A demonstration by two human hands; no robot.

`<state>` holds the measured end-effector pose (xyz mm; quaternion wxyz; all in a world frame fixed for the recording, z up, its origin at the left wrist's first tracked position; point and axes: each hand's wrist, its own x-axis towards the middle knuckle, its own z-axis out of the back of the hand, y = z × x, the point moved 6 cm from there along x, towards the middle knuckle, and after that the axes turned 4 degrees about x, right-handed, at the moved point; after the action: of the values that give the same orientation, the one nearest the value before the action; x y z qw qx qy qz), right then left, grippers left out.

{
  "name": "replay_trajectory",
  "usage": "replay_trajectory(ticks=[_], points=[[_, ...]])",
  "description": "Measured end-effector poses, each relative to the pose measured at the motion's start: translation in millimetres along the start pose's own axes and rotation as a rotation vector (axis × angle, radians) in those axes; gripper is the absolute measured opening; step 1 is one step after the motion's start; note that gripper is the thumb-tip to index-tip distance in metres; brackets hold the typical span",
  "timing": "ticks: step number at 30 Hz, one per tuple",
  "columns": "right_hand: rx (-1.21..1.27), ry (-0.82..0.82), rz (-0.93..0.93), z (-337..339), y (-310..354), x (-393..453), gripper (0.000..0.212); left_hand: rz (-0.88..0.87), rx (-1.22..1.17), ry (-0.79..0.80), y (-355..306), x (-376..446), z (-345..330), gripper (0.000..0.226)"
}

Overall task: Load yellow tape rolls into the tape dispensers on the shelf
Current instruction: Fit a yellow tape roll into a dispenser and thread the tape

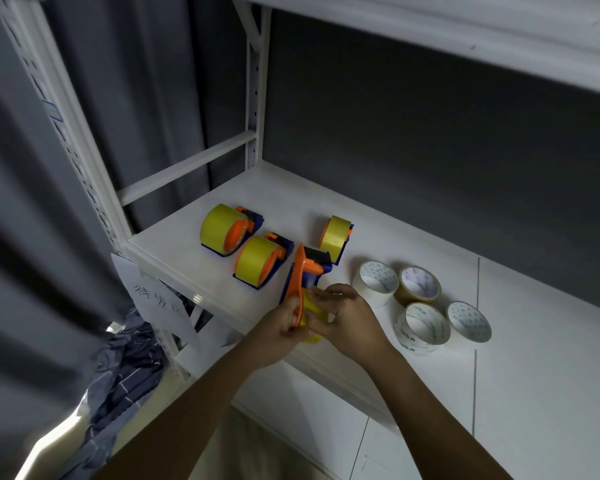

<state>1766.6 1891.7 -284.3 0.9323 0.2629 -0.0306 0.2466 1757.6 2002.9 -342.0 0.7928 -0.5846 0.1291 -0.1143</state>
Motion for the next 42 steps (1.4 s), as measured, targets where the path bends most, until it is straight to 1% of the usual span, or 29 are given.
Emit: replay_trajectory(ticks=[3,7,9,11,13,16,19,22,25,29,32,34,37,39,42], points=[[0.012,-0.020,-0.016,-1.4,-2.0,-1.3,0.036,-0.001,0.012,0.000,-2.3,-0.8,-0.5,0.053],[-0.007,-0.075,-0.019,-4.6,0.4,-2.2,0.039,-0.013,0.001,-0.006,-2.6,0.3,0.4,0.050],[0.084,-0.124,-0.032,-1.4,2.2,-4.5,0.035,-0.012,-0.052,-0.006,-3.0,0.0,-0.2,0.047],[0.248,-0.189,-0.053,4.6,0.5,-9.4,0.033,-0.004,-0.098,-0.019,-2.7,-0.4,0.5,0.043],[0.330,-0.203,-0.053,5.1,0.9,-14.1,0.033,-0.009,-0.120,-0.028,-2.7,0.0,1.8,0.044],[0.256,-0.212,-0.017,0.6,8.0,-17.9,0.026,-0.014,-0.111,-0.026,-1.8,0.6,1.5,0.047],[0.175,-0.274,-0.013,2.8,14.7,-19.1,0.016,-0.022,-0.098,-0.025,-2.6,0.5,-0.7,0.045],[0.115,-0.311,-0.026,2.8,17.7,-20.0,0.011,-0.039,-0.083,-0.045,-3.9,0.1,-1.3,0.041],[0.080,-0.346,-0.037,3.5,18.7,-19.7,0.011,-0.036,-0.062,-0.068,-3.7,1.4,-1.3,0.037],[-0.021,-0.396,0.033,2.4,23.9,-20.1,0.009,-0.011,-0.071,-0.088,-0.9,2.2,-2.4,0.035],[-0.074,-0.395,0.057,-2.2,26.2,-18.8,0.011,0.000,-0.078,-0.103,1.8,2.4,-2.4,0.035],[-0.087,-0.378,0.033,-7.2,23.5,-17.0,0.011,0.011,-0.109,-0.101,2.8,2.5,-2.7,0.032],[0.073,-0.367,-0.067,-14.2,16.4,-19.2,0.011,0.013,-0.107,-0.094,2.2,2.7,-3.4,0.032],[0.179,-0.397,-0.137,-17.0,13.9,-22.1,0.014,0.022,-0.162,-0.092,-0.1,0.8,-3.6,0.031],[0.231,-0.452,-0.201,-19.7,12.2,-23.6,0.018,0.000,-0.159,-0.080,-3.6,-1.6,-3.6,0.036]])
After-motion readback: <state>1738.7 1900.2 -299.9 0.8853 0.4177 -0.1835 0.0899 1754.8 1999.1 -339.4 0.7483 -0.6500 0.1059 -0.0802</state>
